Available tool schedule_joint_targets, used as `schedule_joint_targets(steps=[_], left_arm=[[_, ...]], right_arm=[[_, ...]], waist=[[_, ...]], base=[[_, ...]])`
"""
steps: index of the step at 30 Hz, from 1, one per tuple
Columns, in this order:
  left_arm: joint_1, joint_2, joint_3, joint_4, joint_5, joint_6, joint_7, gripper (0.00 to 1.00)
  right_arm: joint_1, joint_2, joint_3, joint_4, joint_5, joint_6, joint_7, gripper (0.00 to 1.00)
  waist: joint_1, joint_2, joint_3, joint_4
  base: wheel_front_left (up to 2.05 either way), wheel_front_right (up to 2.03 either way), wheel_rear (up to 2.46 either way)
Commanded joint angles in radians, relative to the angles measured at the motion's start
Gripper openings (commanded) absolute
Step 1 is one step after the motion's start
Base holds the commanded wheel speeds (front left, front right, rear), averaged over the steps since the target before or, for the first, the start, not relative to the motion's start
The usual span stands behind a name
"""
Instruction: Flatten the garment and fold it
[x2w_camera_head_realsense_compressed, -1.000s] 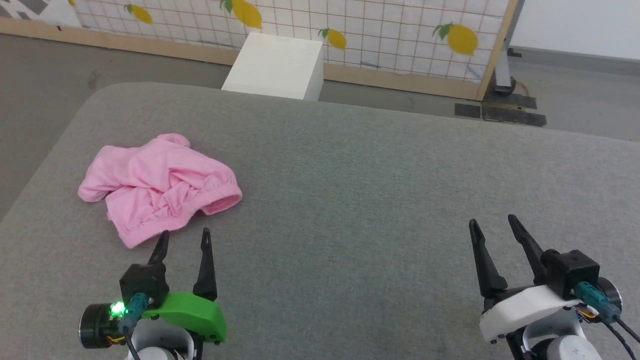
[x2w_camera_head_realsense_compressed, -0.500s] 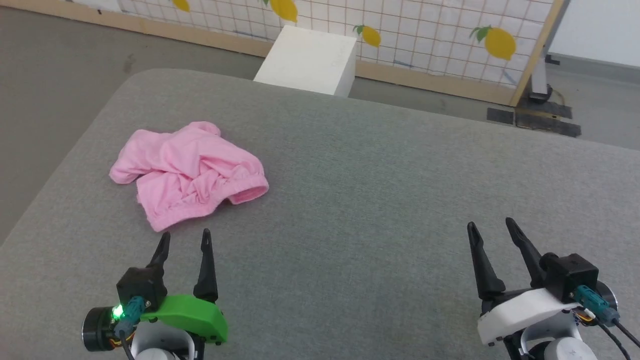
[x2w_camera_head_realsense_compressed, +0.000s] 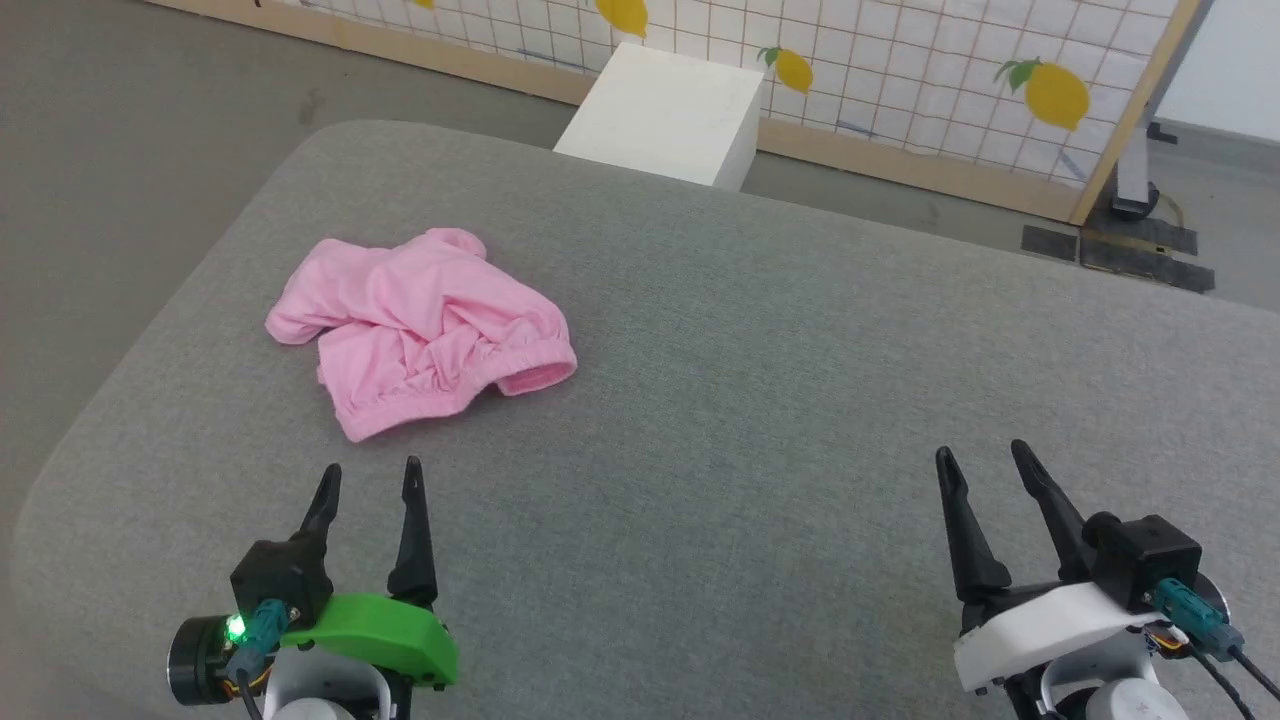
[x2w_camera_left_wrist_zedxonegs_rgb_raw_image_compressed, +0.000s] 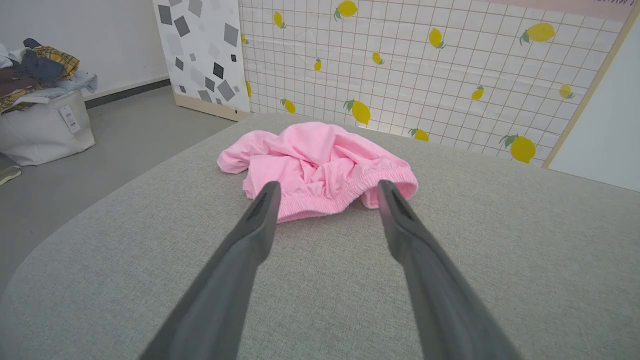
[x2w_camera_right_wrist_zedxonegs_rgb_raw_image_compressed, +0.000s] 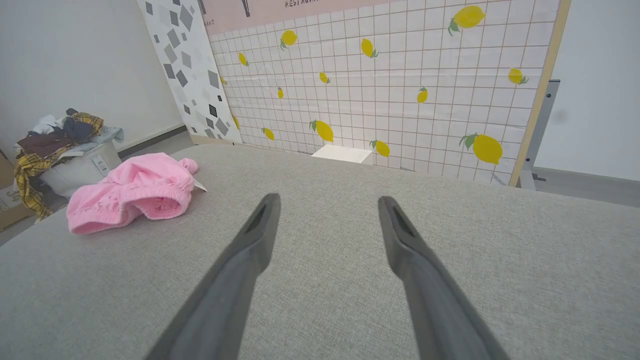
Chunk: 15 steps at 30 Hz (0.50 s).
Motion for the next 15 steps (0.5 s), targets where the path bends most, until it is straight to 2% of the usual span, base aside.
schedule_joint_targets(steps=[1,12,15], left_arm=[[0.004,-0.003,-0.003,0.005,-0.004,0.005,-0.011,1.0],[0.004,-0.004,-0.011,0.021,-0.02,0.007,-0.034,1.0],[0.002,-0.004,-0.013,0.026,-0.015,0.006,-0.04,1.0]], right_arm=[[0.013,0.0,0.002,0.005,0.015,-0.001,-0.01,1.0],[0.015,0.0,0.004,0.026,0.039,-0.001,-0.033,1.0],[0.013,0.0,0.003,0.032,0.014,-0.001,-0.039,1.0]], waist=[[0.0,0.0052,0.0,0.009],[0.0,0.0059,0.002,0.051],[0.0,0.0061,0.004,0.062]], base=[[0.0,0.0,0.0],[0.0,0.0,0.0],[0.0,0.0,0.0]])
